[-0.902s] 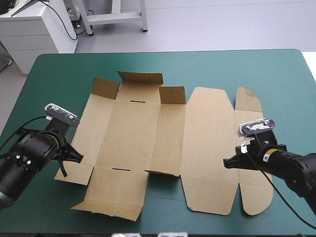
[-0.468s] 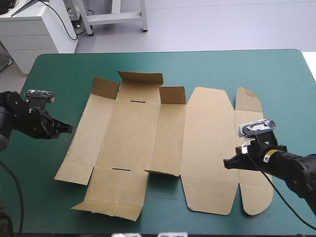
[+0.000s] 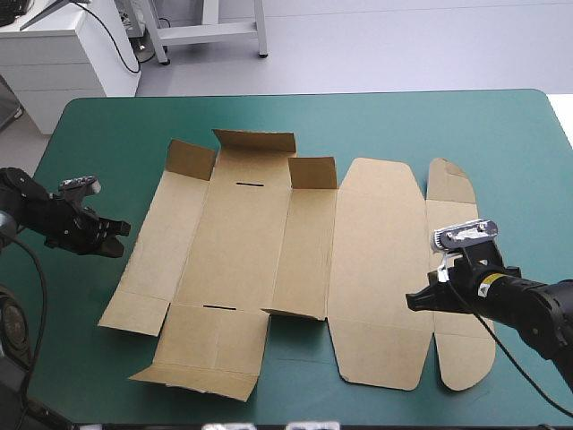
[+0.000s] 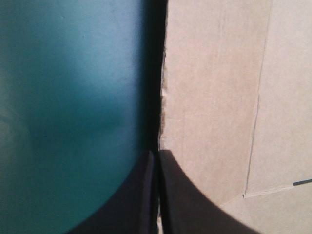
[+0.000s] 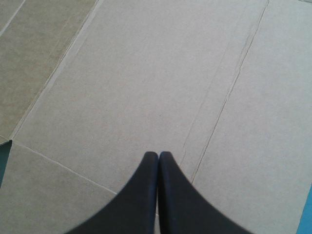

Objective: Fold the box

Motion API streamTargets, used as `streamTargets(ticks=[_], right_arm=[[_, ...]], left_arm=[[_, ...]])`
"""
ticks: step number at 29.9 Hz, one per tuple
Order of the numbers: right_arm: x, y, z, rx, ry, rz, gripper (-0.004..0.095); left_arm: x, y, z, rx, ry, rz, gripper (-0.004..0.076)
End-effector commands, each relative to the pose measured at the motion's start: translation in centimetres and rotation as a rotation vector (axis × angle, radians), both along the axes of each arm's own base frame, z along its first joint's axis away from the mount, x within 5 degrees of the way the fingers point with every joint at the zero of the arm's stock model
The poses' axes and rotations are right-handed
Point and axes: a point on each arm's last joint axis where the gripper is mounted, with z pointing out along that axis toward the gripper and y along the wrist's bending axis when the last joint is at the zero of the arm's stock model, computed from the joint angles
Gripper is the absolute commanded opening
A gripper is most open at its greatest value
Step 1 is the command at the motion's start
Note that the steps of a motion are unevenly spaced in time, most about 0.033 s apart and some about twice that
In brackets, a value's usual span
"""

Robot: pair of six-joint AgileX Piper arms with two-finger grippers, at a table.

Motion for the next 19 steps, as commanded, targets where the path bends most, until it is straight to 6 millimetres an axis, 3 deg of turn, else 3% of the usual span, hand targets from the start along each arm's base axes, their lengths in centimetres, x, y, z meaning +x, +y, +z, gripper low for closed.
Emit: streamTargets(ticks=[1, 4, 7, 12, 14, 19], right_arm=[[0.2, -0.1, 1.1, 0.005, -0.074, -0.002, -0.0021], [0.2, -0.1, 1.1, 0.003, -0.073, -0.001, -0.0021], [0.2, -0.1, 1.1, 0.003, -0.072, -0.001, -0.0021], [0.2, -0.1, 1.1, 0.004, -0.067, 0.0, -0.0021], [0.1, -0.1, 1.1, 0.003, -0.062, 0.001, -0.0021], [0.1, -0.1, 1.0, 0.002, -0.059, 0.001, -0.0021]], left_arm=[[-0.4, -0.6, 2.1, -0.047, -0.044, -0.054, 0.0017], [-0.4, -0.6, 2.1, -0.049, -0.042, -0.055, 0.0039], [-0.3, -0.8, 2.2, -0.071, -0.052, -0.05, 0.0155], [0.3, -0.8, 2.3, -0.087, -0.105, -0.007, 0.0517], [0.6, -0.7, 1.9, -0.096, -0.084, 0.044, 0.0592], [1.4, -0.8, 0.5, -0.153, -0.031, 0.097, 0.0601]])
